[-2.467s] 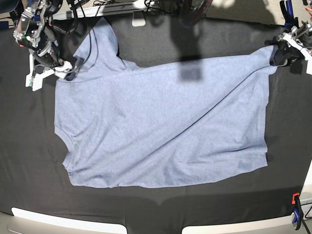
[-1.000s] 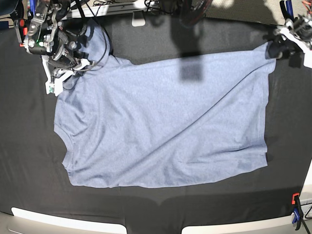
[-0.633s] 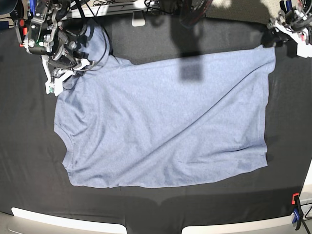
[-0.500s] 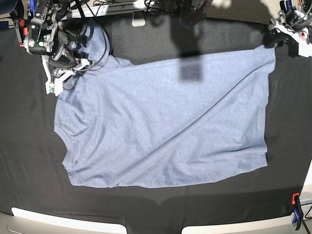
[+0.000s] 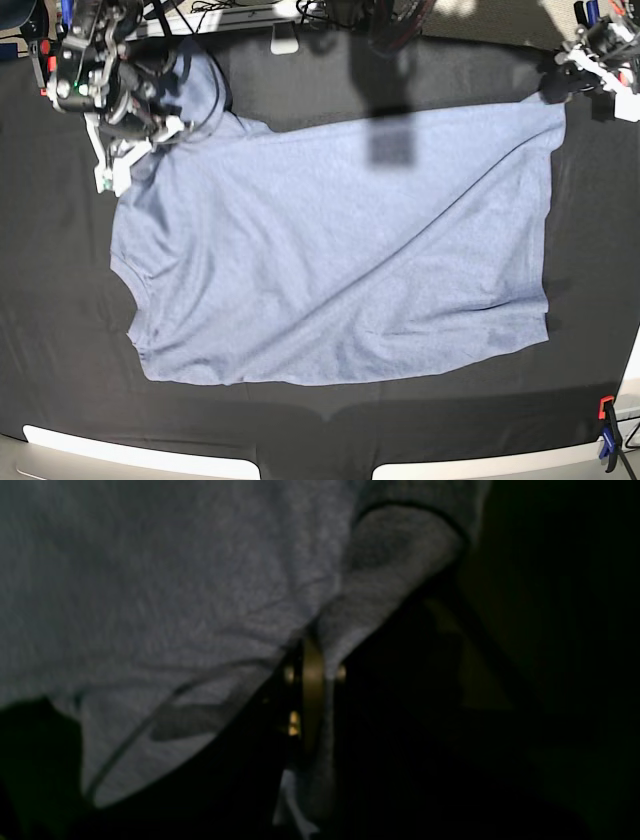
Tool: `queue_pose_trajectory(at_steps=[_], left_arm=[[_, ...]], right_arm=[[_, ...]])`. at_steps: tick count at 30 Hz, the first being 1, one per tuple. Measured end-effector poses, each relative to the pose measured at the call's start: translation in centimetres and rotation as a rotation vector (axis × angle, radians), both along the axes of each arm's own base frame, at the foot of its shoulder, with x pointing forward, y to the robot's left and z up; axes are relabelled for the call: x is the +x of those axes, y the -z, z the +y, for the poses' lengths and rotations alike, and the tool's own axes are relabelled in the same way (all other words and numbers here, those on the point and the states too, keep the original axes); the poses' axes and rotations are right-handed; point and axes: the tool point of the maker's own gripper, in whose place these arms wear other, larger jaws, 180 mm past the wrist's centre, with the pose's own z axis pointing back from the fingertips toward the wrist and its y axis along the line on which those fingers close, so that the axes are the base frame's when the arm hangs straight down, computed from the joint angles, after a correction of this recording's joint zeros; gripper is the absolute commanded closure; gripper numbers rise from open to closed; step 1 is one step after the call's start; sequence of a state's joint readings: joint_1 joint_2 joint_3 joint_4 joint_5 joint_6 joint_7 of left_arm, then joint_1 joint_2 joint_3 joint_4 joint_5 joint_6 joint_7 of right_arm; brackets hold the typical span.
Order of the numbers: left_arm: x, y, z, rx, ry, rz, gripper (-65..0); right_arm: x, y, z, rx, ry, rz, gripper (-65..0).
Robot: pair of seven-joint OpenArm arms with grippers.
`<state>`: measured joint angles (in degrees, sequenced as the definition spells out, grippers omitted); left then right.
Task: Layout the t-shirt on the table in an organized manner, then fold the t-shirt properly
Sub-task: 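Regrasp the shirt edge with the right gripper and pull it taut, then lift the shirt edge with both grippers and fold it over the shirt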
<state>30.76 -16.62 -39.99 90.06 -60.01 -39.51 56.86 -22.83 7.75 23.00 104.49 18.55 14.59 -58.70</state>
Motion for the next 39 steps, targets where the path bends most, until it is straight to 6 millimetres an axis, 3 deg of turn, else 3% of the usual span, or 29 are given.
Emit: queue_pose_trajectory(at_steps=[3, 6, 8, 14, 20, 26, 29, 34, 39], left_arm=[[-0.1, 0.4, 0.3, 0.031, 0.003, 0.012, 0.0], [-0.1, 1.0, 1.2, 0.108, 0.0, 0.02, -22.4], [0.3, 1.2, 1.7, 0.151, 0.0, 0.014, -30.1], [0.7, 1.4, 1.9, 0.179, -0.005, 0.007, -30.1], [-0.5, 3.0, 1.9, 0.119, -0.028, 0.052, -27.6], [-2.6, 3.2, -0.8, -0.052, 0.054, 0.174, 0.0], [-3.1, 2.7, -1.8, -0.12, 0.091, 0.191, 0.0], [-1.5, 1.0, 0.0, -0.102, 0.069, 0.116, 0.0], [-1.4, 0.8, 0.7, -0.082, 0.081, 0.12, 0.0]], right_arm=[[-1.5, -0.7, 0.1, -0.016, -0.013, 0.004, 0.0], [-1.8, -1.5, -0.1, -0.046, -0.022, -0.004, 0.0], [-1.5, -2.0, 0.0, -0.048, -0.027, -0.02, 0.0], [-1.8, -1.9, 0.0, -0.049, -0.029, -0.009, 0.0], [-1.7, -1.9, 0.0, -0.048, -0.029, -0.01, 0.0], [-1.7, -1.9, 0.0, -0.049, -0.029, -0.01, 0.0], [-1.7, -1.9, 0.0, -0.049, -0.03, -0.01, 0.0], [-2.2, -1.9, 0.0, -0.054, -0.032, 0.003, 0.0], [-3.7, -3.7, 0.4, -0.083, -0.059, -0.015, 0.0]])
